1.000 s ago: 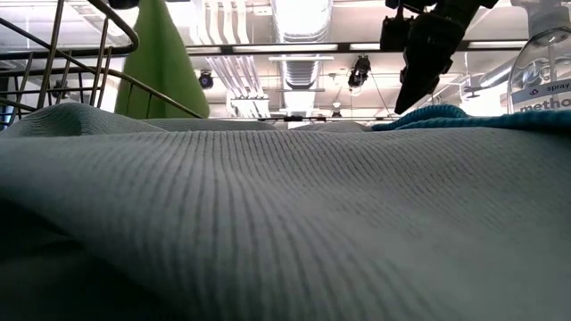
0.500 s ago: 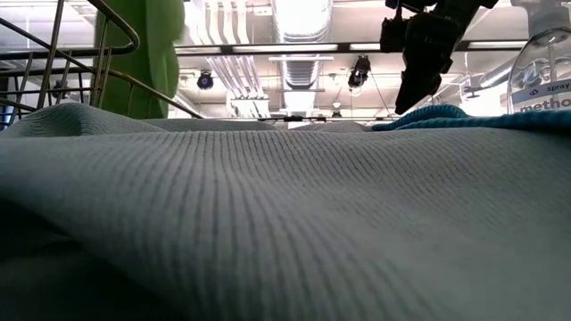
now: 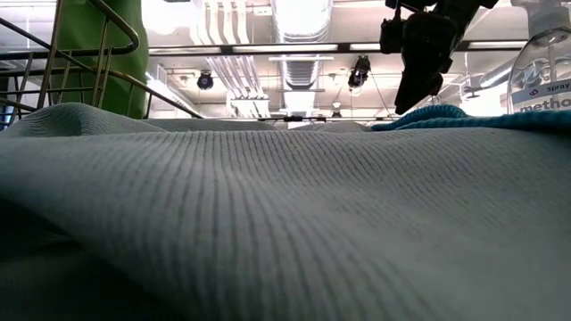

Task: Sort microfiber towel by color & place in baskets
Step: Put the top left green towel into the bottom wire basket

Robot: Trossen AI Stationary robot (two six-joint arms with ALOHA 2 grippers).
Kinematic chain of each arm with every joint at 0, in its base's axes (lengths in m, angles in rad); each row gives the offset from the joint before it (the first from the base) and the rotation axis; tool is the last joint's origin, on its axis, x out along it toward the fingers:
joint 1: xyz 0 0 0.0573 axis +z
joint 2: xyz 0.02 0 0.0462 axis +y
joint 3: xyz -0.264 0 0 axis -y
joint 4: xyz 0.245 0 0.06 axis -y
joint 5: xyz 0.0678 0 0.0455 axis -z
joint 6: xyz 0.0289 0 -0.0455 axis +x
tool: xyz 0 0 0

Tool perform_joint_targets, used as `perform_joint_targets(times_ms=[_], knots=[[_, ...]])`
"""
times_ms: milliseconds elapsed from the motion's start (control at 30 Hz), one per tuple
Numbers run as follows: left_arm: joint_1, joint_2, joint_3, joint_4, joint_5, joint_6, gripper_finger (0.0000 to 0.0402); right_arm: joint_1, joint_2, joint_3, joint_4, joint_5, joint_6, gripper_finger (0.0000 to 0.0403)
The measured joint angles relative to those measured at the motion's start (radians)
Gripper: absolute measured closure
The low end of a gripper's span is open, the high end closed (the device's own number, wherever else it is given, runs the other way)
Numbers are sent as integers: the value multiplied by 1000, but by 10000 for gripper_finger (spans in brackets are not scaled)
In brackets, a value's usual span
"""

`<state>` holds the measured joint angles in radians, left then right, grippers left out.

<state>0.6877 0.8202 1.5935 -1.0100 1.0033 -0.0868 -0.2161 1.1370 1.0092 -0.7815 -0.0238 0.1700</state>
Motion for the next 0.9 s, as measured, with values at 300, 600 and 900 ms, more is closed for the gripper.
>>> perform_joint_targets(times_ms=[300,600,900], knots=[[-94,-35,-175,165,27,-87,401,0,0,0,0,0,13,232],[-353,-17,-357,525,-36,-133,401,0,0,0,-1,0,13,232],[-713,51,-429,580,-315,-128,401,0,0,0,-17,0,13,232]])
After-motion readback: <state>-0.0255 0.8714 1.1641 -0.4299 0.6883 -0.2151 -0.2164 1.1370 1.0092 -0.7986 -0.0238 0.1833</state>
